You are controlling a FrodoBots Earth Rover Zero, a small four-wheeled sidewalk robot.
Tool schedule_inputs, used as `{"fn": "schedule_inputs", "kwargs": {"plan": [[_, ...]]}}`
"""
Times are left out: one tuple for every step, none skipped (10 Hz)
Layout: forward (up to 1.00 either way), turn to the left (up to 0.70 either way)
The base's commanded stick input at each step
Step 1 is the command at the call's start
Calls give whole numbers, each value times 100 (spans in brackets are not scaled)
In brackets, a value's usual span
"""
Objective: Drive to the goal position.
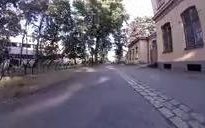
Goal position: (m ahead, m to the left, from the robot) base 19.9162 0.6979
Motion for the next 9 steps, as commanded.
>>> {"fn": "schedule_inputs", "kwargs": {"plan": [[45, 0], [45, 0], [45, 0], [45, 0], [45, 0], [45, 0], [45, 0], [45, 0], [45, 0]]}}
